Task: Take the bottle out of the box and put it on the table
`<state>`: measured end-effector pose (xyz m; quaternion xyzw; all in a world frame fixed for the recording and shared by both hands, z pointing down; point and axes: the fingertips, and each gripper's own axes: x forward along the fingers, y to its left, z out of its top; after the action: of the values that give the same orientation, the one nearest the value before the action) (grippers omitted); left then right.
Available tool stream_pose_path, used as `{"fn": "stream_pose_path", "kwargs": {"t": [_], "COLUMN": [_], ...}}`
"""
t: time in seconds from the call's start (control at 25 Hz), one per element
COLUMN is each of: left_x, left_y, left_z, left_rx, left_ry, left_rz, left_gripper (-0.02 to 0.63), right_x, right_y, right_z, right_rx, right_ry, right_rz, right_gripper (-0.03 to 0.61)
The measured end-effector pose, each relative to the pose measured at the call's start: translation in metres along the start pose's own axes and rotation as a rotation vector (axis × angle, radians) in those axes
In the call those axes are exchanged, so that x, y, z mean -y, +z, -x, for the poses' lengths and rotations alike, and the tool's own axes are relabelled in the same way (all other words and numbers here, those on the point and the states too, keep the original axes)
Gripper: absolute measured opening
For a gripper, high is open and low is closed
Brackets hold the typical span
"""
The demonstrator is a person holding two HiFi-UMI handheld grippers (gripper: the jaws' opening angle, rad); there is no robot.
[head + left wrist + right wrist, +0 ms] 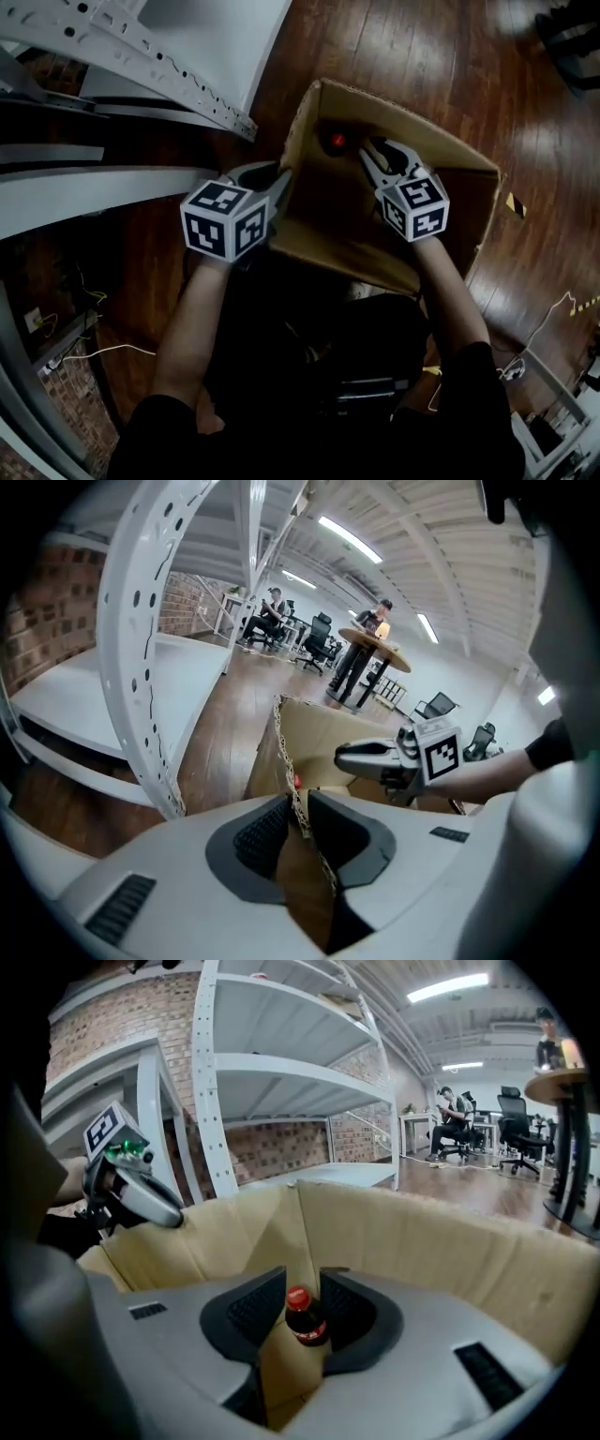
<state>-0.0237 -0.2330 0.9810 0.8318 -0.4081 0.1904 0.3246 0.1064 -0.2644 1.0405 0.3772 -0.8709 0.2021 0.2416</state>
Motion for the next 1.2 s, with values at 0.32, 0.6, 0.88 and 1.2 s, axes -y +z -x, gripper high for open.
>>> {"fn": "stream_pose_path", "kwargs": {"t": [0.32, 0.6, 0.88, 1.2], "left_x": [-0.006, -0.005, 0.000, -0.006], "left_y": [-0.003, -0.001, 0.019, -0.001], "left_z": [0.007, 0.006, 0.019, 0.007], "left_rx": [0.097, 0.107, 0.103, 0.094], "left_ry": [0.005, 0.019, 0.030, 0.079], "left_rz": [0.089, 0.080, 0.084, 0.064], "left_gripper": [0.063, 0.063, 0.062, 0.062], "right_x": [-0.008, 0.005, 0.008, 0.001], "right_y": [-0.054, -0.088, -0.091, -0.101], "right_z": [-0.076, -0.119, -0.133, -0.155], "right_rx": [-0.123, -0.168, -0.220, -0.191], "right_ry": [0.006, -0.023, 0.009, 0.035], "right_rz": [0.097, 0.084, 0.032, 0.084], "right_gripper": [0.317, 0.387, 0.357, 0.337]}}
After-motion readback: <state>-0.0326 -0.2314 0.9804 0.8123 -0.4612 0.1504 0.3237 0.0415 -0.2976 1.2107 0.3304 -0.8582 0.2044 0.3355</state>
